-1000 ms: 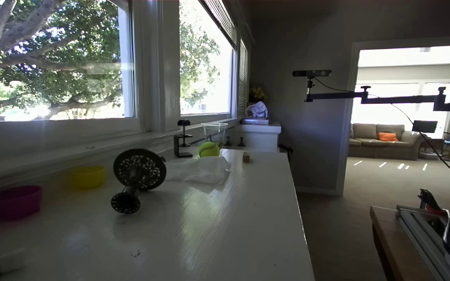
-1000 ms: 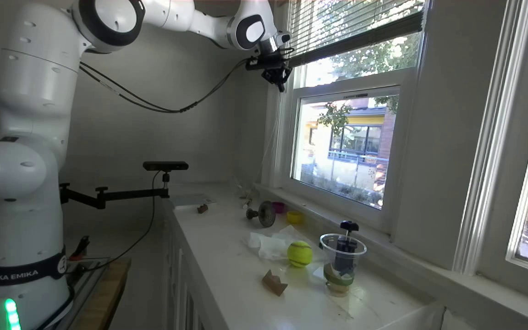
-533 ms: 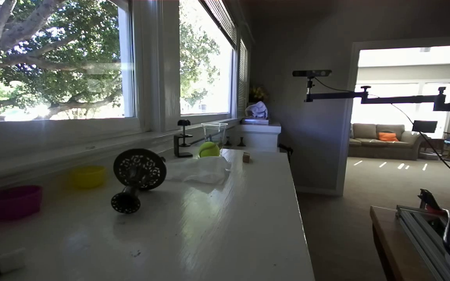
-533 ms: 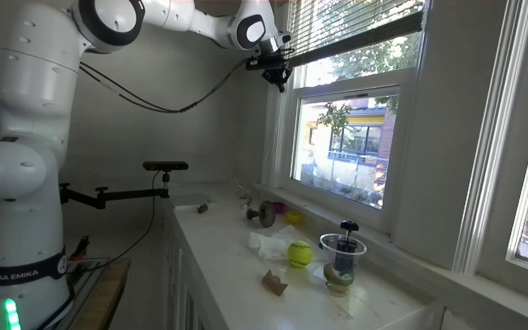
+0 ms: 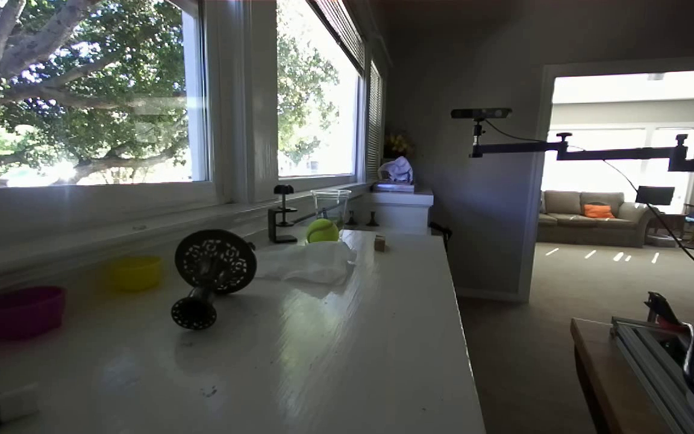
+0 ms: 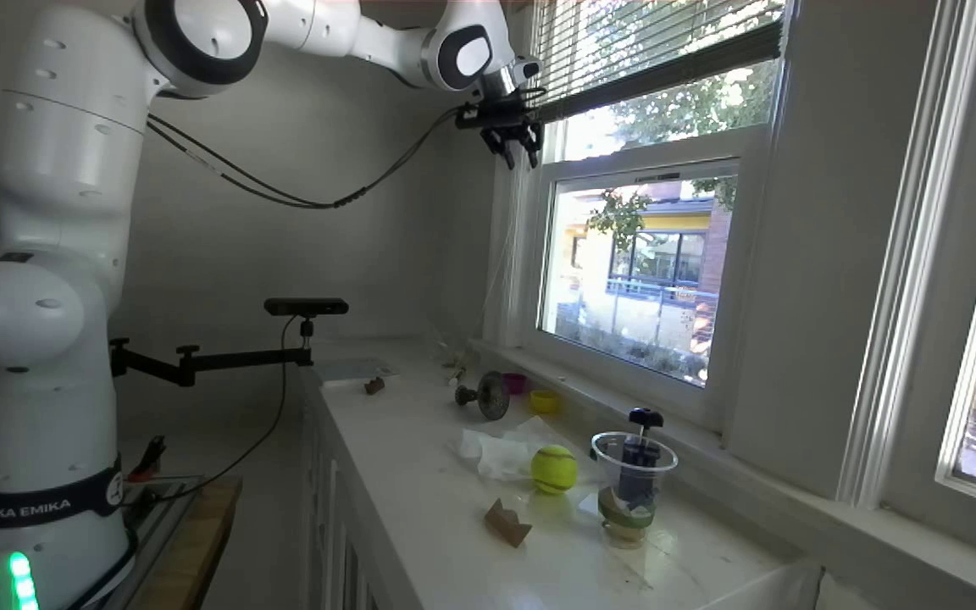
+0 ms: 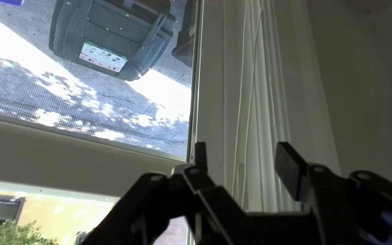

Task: Pull the white cord on the left side of the window on the left

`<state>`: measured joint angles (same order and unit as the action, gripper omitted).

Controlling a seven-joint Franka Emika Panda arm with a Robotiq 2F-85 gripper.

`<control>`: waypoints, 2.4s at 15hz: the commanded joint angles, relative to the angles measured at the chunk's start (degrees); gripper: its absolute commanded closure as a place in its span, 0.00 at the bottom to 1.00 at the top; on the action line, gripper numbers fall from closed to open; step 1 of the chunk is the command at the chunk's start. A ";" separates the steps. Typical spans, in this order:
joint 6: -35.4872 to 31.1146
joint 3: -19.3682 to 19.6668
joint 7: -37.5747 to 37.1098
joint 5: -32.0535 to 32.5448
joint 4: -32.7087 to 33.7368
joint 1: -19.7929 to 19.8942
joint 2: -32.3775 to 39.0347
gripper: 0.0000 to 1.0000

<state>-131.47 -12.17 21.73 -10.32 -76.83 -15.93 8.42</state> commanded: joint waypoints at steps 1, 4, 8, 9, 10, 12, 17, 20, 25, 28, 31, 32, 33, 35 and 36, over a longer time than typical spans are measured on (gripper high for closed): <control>2.21 -0.45 0.68 -1.49 2.10 0.13 0.17 0.12; 2.98 -0.79 0.68 -1.38 3.28 -0.04 0.85 0.08; 4.45 -1.31 0.73 -0.98 4.84 -0.30 1.92 0.21; 4.73 -1.44 0.67 -0.77 5.21 -0.40 2.26 0.30; 5.15 -1.57 0.65 -0.61 5.67 -0.44 2.58 0.26; 5.82 -1.82 0.62 -0.37 6.59 -0.53 3.38 0.27; 7.14 -1.75 0.00 0.42 9.41 -0.70 6.27 0.24; 8.14 -1.73 -0.11 0.55 10.81 -0.75 7.73 0.28; 8.90 -1.76 -0.18 0.61 12.23 -0.90 9.23 0.59; 9.00 -1.75 -0.18 0.40 12.61 -0.86 9.58 0.85; 9.04 -1.77 -0.10 0.13 12.85 -0.75 9.77 1.00; 9.00 -1.75 -0.09 0.10 12.77 -0.70 9.74 1.00; 8.93 -1.73 -0.05 0.08 12.71 -0.65 9.73 1.00; 8.94 -1.68 -0.08 0.06 12.66 -0.60 9.75 1.00; 8.96 -1.56 -0.10 0.18 12.38 -0.52 9.55 1.00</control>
<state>-124.18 -13.79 21.83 -10.21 -66.90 -16.50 16.92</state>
